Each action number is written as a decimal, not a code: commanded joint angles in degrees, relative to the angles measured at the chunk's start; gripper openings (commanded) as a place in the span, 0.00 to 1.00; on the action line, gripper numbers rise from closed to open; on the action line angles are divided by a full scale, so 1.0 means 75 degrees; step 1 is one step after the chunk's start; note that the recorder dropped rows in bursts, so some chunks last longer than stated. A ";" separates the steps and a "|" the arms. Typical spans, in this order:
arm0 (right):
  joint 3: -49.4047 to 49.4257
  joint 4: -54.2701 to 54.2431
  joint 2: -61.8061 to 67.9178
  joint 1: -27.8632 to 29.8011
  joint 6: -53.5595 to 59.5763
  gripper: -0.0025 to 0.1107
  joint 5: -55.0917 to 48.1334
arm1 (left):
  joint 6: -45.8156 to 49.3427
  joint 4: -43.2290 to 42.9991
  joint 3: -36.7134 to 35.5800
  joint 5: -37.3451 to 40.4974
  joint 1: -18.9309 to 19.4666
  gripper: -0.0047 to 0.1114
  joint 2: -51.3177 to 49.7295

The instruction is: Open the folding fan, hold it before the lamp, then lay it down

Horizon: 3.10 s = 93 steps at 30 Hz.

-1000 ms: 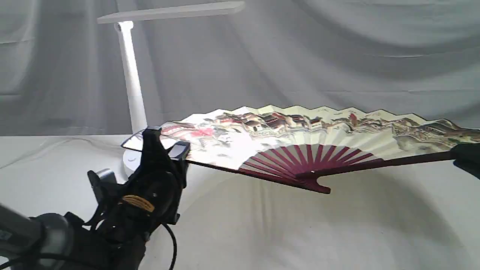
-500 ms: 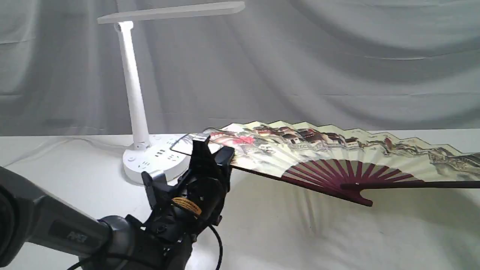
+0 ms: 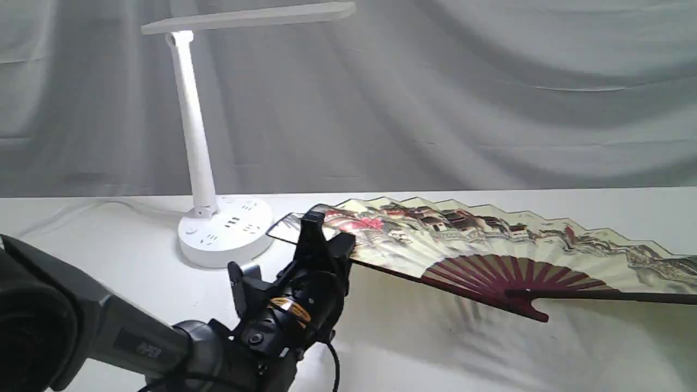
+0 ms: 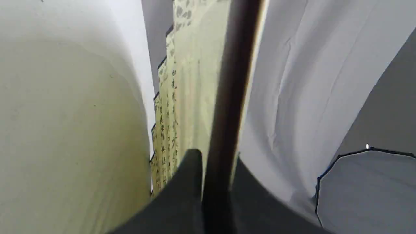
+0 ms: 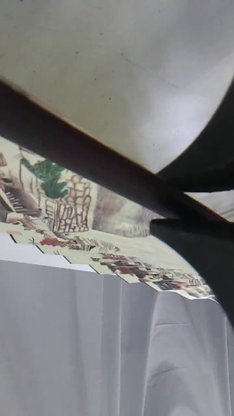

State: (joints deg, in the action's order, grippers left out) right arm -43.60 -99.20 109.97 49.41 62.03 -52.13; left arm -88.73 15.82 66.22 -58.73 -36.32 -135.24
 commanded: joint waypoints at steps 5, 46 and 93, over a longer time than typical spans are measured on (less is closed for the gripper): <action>-0.0534 -0.0100 0.0152 0.0261 0.1002 0.02 0.1066 | -0.0359 0.1093 0.0345 -0.0292 0.0183 0.04 -0.0187; -0.0863 -0.0100 0.0322 0.0006 0.1289 0.56 0.1567 | 0.0324 0.0323 0.1318 -0.0375 0.0210 0.50 -0.0919; -0.0863 0.5143 -0.1900 -0.0046 -0.3371 0.53 0.0772 | 0.0314 -0.6194 0.1347 0.9017 0.1210 0.04 0.2624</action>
State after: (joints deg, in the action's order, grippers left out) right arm -49.89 -63.87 97.77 49.13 38.77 -45.79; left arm -86.88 -28.81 76.07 4.46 -27.37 -117.04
